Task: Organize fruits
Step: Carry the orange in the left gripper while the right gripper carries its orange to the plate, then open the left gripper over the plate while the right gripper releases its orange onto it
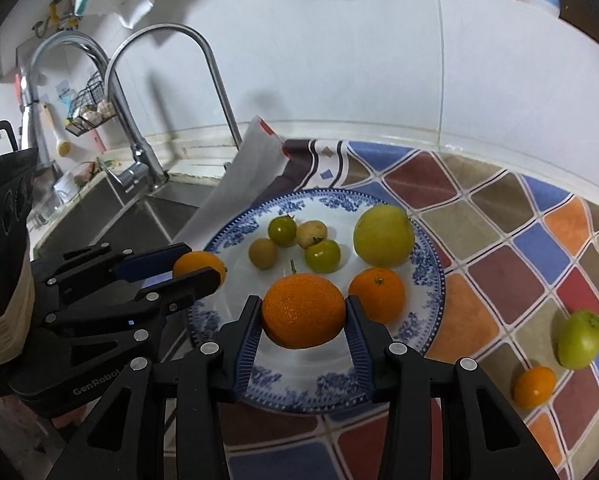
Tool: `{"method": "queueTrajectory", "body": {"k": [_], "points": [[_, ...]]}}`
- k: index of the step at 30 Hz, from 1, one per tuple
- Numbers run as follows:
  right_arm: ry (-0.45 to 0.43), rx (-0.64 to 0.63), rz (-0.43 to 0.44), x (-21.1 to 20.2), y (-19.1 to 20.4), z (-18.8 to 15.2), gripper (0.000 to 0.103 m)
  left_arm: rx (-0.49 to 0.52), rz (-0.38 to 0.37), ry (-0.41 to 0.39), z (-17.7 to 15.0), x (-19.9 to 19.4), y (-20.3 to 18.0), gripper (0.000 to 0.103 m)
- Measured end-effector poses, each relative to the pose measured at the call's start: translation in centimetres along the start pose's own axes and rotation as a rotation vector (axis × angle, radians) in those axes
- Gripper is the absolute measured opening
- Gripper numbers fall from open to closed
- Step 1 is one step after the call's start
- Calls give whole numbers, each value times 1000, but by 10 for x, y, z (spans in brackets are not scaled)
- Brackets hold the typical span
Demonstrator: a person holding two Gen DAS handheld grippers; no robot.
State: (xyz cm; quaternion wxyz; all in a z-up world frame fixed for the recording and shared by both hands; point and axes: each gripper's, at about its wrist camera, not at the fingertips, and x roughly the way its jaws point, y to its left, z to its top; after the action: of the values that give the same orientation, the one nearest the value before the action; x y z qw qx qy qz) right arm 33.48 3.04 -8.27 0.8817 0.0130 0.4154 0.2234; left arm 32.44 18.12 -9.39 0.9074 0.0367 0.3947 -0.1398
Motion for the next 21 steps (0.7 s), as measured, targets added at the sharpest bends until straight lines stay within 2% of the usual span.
{"method": "queueTrajectory", "body": {"k": [9, 13, 17, 19, 21], "points": [[56, 19, 8, 27, -9, -3, 42, 3, -7, 32, 0, 20, 5, 33], [49, 2, 13, 29, -8, -3, 42, 5, -2, 30, 1, 22, 6, 33], [56, -3, 9, 29, -7, -2, 43, -12, 19, 9, 3, 15, 9, 43], [46, 1, 0, 24, -7, -1, 52, -8, 40, -9, 3, 8, 8, 44], [18, -5, -23, 16, -5, 0, 55, -3, 58, -27, 3, -1, 6, 46]]}}
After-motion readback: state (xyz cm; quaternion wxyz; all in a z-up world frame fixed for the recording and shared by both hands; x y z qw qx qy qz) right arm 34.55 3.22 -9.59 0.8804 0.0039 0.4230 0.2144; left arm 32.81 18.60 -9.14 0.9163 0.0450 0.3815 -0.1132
